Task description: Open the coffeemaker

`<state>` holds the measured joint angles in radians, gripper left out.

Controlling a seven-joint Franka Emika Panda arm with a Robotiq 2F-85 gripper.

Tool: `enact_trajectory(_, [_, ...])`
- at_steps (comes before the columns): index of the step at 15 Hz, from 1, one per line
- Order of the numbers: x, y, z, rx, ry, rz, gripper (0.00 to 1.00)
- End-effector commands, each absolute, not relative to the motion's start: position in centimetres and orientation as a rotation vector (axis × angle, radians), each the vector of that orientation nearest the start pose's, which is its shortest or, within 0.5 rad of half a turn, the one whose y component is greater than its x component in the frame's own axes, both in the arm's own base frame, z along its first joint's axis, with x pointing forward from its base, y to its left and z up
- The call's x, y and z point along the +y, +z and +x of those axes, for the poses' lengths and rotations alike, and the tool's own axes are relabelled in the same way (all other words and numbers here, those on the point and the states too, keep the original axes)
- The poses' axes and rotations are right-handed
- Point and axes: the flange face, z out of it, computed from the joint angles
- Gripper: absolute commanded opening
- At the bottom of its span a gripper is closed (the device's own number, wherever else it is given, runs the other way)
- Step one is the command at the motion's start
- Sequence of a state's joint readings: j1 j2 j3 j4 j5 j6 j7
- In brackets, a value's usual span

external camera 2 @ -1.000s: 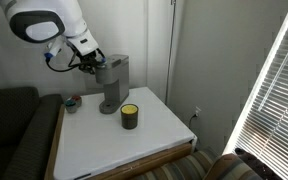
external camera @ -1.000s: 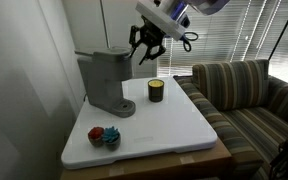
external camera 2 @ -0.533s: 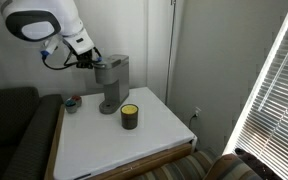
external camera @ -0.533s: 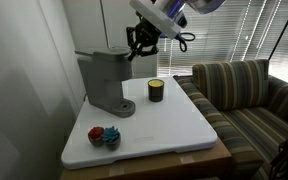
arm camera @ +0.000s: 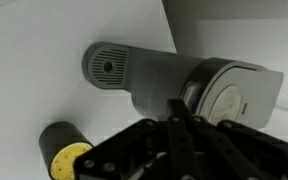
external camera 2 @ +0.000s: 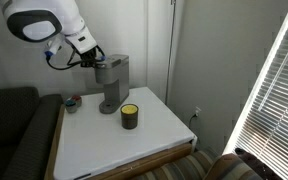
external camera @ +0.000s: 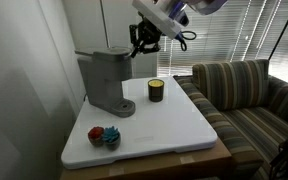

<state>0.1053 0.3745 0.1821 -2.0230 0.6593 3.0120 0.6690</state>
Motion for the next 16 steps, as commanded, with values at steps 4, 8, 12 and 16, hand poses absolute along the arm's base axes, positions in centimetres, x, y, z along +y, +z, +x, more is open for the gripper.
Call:
enact_trajectory(4, [12.4, 30.3, 61.4, 1.328, -0.452, -2.186, 0.0])
enact_trajectory(8, [13.2, 30.0, 62.3, 1.358, -0.548, -2.091, 0.0])
enact_trajectory(12, [14.0, 29.1, 63.0, 1.387, -0.614, -2.018, 0.0])
enact_trajectory(16, [14.3, 28.7, 62.8, 1.388, -0.642, -1.998, 0.0])
